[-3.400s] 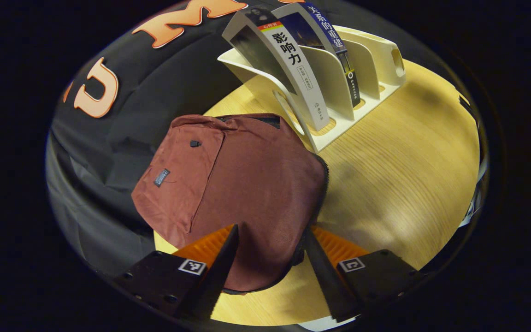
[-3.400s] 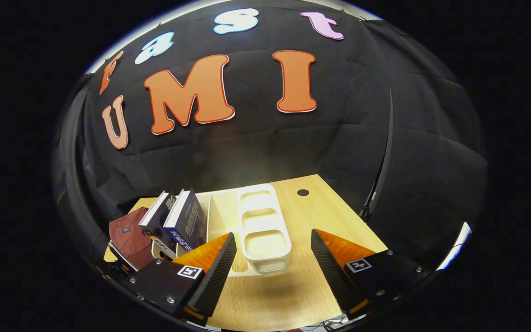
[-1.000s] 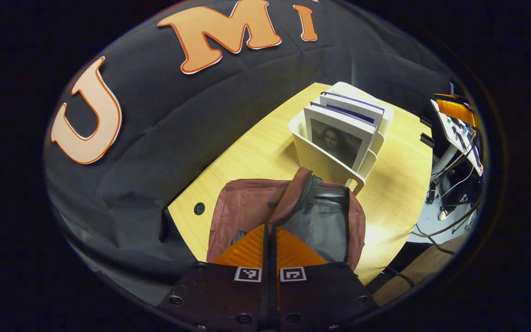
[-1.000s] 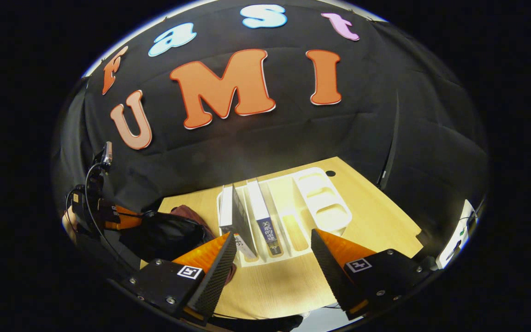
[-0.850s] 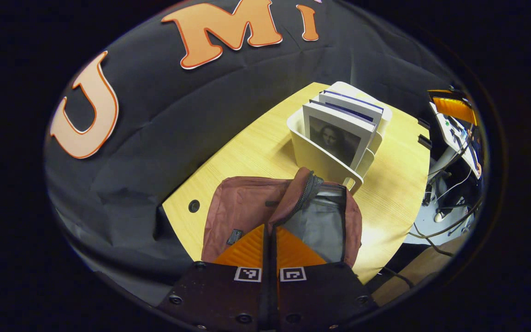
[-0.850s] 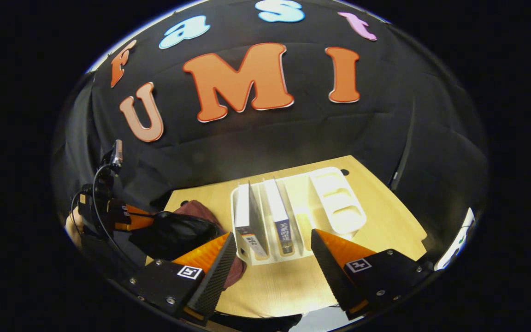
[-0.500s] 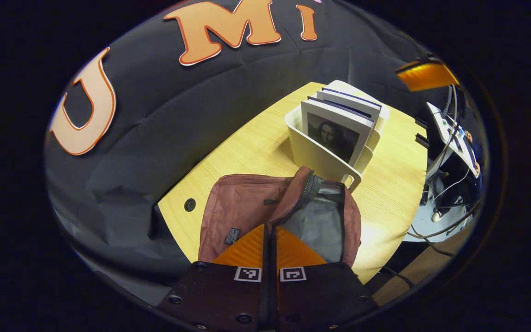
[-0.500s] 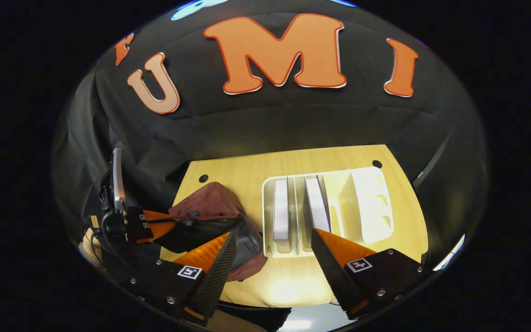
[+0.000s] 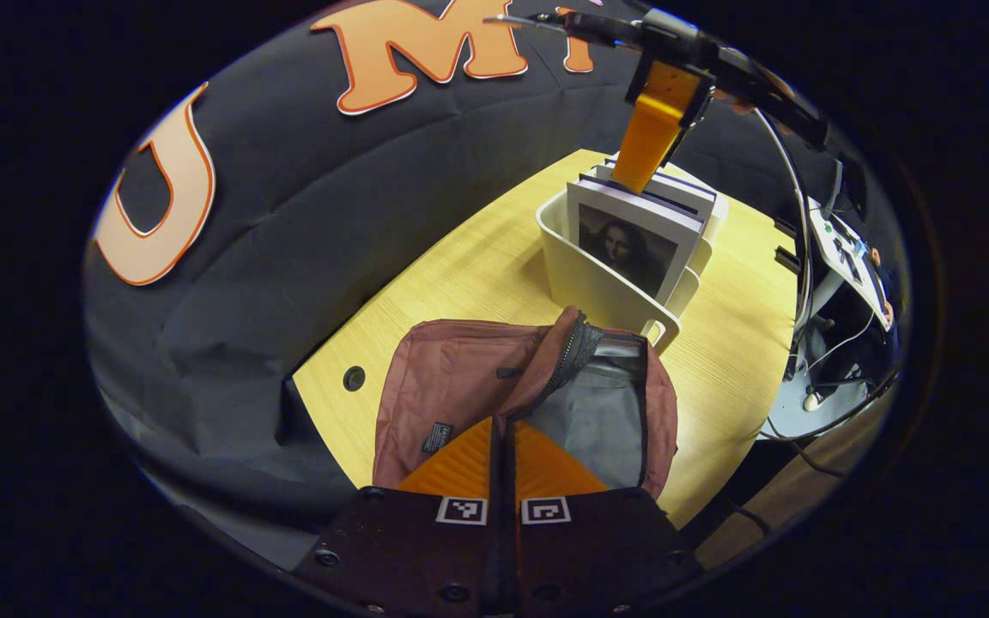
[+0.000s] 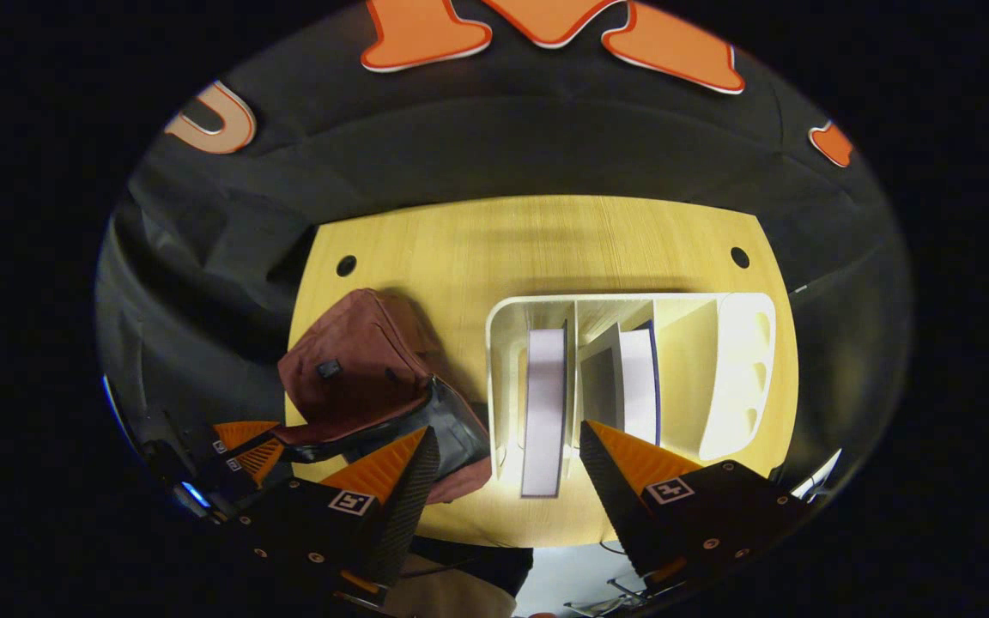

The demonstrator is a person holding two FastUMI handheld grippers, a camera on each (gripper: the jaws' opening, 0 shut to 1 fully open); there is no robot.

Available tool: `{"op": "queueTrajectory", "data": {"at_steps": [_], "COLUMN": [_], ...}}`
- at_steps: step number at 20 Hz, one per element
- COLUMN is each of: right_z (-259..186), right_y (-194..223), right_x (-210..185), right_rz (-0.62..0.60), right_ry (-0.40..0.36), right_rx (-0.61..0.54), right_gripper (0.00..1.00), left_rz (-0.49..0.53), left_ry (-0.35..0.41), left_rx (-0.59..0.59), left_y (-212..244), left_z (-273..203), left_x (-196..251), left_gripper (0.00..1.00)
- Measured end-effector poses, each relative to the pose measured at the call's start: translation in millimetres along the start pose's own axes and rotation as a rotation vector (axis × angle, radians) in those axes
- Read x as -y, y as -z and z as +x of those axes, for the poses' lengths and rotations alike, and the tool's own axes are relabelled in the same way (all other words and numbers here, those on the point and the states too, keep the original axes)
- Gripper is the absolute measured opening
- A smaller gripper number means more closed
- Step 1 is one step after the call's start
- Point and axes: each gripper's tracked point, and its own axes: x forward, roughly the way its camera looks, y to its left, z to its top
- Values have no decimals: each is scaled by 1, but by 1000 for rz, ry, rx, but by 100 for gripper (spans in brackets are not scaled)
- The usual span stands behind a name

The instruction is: Open the schoolbag, grab two books from the bookshelf and put them into the schoolbag.

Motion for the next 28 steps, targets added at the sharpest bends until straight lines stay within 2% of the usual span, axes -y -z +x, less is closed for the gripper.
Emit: {"op": "queueTrajectory", "data": {"at_steps": [4, 9, 11, 12, 14, 16, 17, 18, 19, 23, 28], "right_z": [31, 55, 65, 68, 75, 81, 82, 83, 81, 63, 6], "right_y": [-3, 5, 10, 11, 13, 17, 18, 13, 14, 13, -7], "right_x": [9, 11, 11, 12, 14, 19, 19, 19, 21, 17, 18], "right_rz": [44, 38, 35, 32, 27, 1, 6, 0, -2, 20, 22], "right_ry": [26, 47, 55, 61, 68, 89, 89, 87, 87, 72, 67], "right_rx": [-82, -168, -188, -195, -203, -211, -207, -198, -196, -175, -66], "right_gripper": [99, 98, 94, 87, 78, 74, 55, 29, 38, 36, 35], "left_rz": [4, -9, -4, -1, -1, -8, -9, -9, -10, -16, -14], "left_ry": [20, 31, 36, 35, 34, 36, 39, 42, 42, 46, 43], "left_rx": [-5, -27, -30, -30, -35, -38, -38, -39, -39, -45, -48], "left_y": [1, 4, 4, 3, 4, 5, 6, 6, 7, 11, 14], "left_z": [7, 17, 18, 17, 17, 18, 18, 19, 18, 19, 20], "left_x": [-2, -7, -6, -6, -8, -8, -7, -7, -6, -7, -5], "left_gripper": [1, 1, 1, 1, 1, 1, 1, 1, 1, 1, 1]}}
